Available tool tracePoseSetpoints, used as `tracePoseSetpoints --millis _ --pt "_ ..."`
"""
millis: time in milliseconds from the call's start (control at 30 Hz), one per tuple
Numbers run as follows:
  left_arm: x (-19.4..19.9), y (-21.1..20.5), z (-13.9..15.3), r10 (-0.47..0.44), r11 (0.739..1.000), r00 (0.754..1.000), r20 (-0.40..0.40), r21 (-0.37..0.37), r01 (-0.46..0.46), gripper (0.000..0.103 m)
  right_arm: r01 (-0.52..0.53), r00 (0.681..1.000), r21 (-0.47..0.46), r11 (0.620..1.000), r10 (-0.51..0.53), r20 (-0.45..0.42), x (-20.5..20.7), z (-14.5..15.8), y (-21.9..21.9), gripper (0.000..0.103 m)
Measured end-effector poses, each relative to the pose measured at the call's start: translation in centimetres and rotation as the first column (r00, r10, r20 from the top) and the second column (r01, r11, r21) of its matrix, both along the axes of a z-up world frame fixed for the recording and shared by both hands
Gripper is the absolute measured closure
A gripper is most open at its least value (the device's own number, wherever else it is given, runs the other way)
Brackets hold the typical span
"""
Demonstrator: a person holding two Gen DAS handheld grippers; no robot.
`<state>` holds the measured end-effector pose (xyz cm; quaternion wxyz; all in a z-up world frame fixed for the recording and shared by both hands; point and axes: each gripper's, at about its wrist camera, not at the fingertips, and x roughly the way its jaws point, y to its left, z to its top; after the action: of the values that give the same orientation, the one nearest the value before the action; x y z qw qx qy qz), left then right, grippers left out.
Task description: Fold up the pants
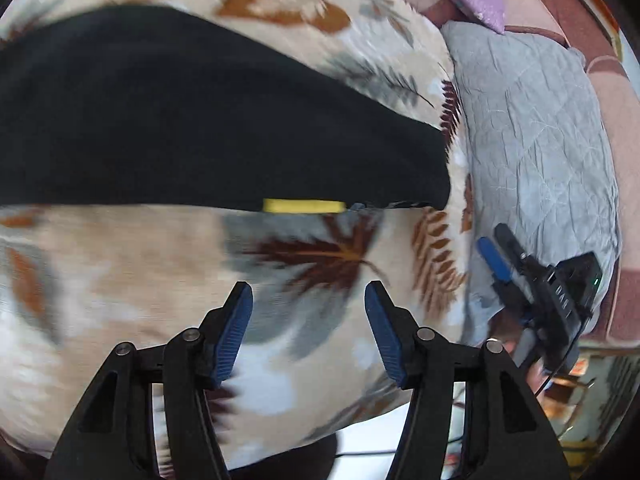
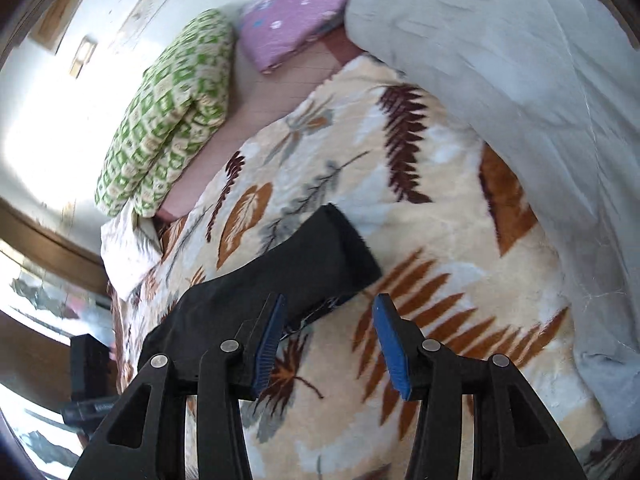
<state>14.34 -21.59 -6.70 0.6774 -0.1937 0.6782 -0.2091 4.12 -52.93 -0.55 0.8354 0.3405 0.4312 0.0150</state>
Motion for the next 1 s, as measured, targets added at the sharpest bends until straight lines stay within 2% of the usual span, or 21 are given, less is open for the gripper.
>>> tracePoseSetpoints --millis 100,200,433,600,633,667,700,733,1000 --pt "0.6 -2.1 -1.9 0.09 0.994 0.993 -0.072 -0.054 -0.094 0.046 0.006 1.0 0.037 0.999 -0.006 0.0 0.5 -1.5 -1.2 0.054" --pt "0.9 -2.5 -3.4 0.227 0.964 0.965 -0.13 -0.11 -0.241 0.046 -0.008 1.0 0.057 0.998 0.008 -0.002 1.0 -2.5 -1.9 0.054" --pt "1.6 -3.9 -3.9 0.365 0.911 0.919 -0.149 -0.146 -0.386 0.046 -0.046 0.999 0.092 0.995 0.045 0.012 2.5 -3.8 -2.8 0.054" --pt "3.1 -6.0 -4.2 0.405 0.9 0.905 -0.129 -0.12 -0.42 0.046 -0.061 0.998 0.114 0.992 0.059 0.018 3.8 -4.1 -2.9 0.054" --pt "3.4 -6.1 -4.1 0.408 0.899 0.904 -0.125 -0.118 -0.422 0.05 -0.059 0.998 0.114 0.992 0.056 0.021 3.9 -4.1 -3.0 0.054" --pt "3.7 -6.4 -4.0 0.408 0.898 0.904 -0.124 -0.126 -0.423 0.057 -0.061 0.998 0.118 0.991 0.059 0.025 4.2 -4.1 -3.0 0.054" --pt "3.9 -6.5 -4.1 0.395 0.901 0.909 -0.131 -0.14 -0.412 0.074 -0.064 0.998 0.121 0.991 0.062 0.025 4.4 -4.1 -3.0 0.054" --pt "4.1 -6.8 -4.3 0.373 0.907 0.916 -0.144 -0.151 -0.393 0.081 -0.064 0.998 0.124 0.99 0.062 0.024 4.6 -4.2 -3.1 0.054" --pt "4.5 -6.8 -5.3 0.354 0.911 0.92 -0.169 -0.159 -0.38 0.081 -0.089 0.995 0.178 0.98 0.095 -0.03 8.5 -6.0 -2.4 0.053"
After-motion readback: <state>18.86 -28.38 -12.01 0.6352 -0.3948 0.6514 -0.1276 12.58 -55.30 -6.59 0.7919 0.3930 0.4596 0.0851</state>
